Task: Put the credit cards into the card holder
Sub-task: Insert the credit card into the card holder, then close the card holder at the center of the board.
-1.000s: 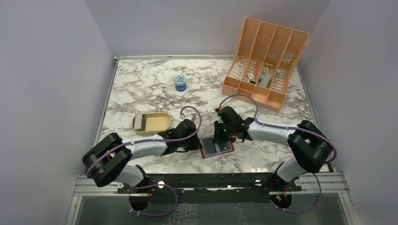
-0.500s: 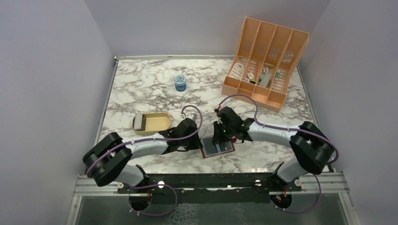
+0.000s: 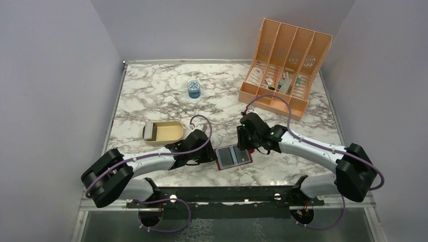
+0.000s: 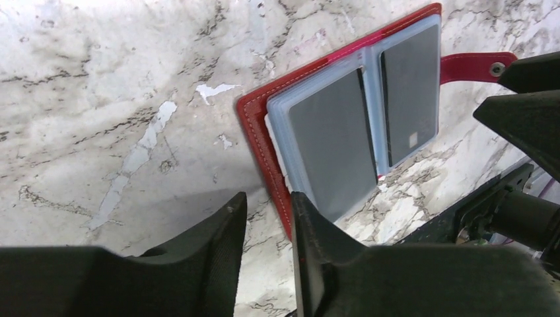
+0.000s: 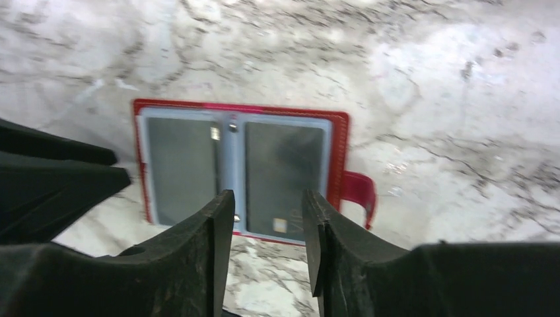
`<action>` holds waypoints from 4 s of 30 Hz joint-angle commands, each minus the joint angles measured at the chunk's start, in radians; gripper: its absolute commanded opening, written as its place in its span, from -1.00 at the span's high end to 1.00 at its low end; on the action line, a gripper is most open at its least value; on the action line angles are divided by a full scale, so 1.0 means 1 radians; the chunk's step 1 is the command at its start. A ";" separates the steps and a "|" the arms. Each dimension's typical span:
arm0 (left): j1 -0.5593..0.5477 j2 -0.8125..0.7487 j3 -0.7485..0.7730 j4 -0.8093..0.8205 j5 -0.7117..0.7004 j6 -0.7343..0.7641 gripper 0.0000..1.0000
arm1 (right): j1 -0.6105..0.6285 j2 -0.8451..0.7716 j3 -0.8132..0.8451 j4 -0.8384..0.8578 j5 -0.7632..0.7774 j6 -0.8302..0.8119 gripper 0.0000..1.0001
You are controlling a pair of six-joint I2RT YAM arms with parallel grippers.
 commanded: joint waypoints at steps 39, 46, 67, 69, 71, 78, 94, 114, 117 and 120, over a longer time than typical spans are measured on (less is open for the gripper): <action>0.016 0.053 -0.043 0.175 0.068 -0.096 0.02 | -0.146 0.063 -0.097 0.034 -0.028 -0.085 0.18; 0.020 0.074 -0.045 0.202 0.075 -0.111 0.01 | -0.147 0.086 -0.119 0.046 -0.031 -0.067 0.46; 0.021 0.015 -0.021 0.315 0.149 -0.172 0.01 | -0.143 0.066 -0.182 0.126 -0.146 -0.028 0.65; 0.021 -0.003 -0.022 0.321 0.146 -0.171 0.01 | -0.143 0.065 -0.186 0.131 -0.153 -0.026 0.65; 0.021 -0.014 -0.023 0.335 0.147 -0.173 0.00 | -0.141 0.065 -0.189 0.138 -0.162 -0.024 0.65; 0.020 -0.022 -0.032 0.387 0.167 -0.181 0.00 | -0.137 0.066 -0.194 0.154 -0.178 -0.016 0.67; 0.002 0.062 0.005 0.458 0.209 -0.139 0.00 | -0.088 0.063 -0.194 0.226 -0.263 0.041 0.72; -0.011 0.180 0.073 0.460 0.222 -0.033 0.18 | -0.088 -0.111 -0.179 0.081 -0.142 0.054 0.53; -0.014 0.180 0.078 0.459 0.206 -0.024 0.23 | -0.088 -0.140 -0.181 0.071 -0.139 0.062 0.52; -0.015 0.166 0.070 0.455 0.181 -0.011 0.32 | -0.088 -0.179 -0.190 0.082 -0.171 0.077 0.48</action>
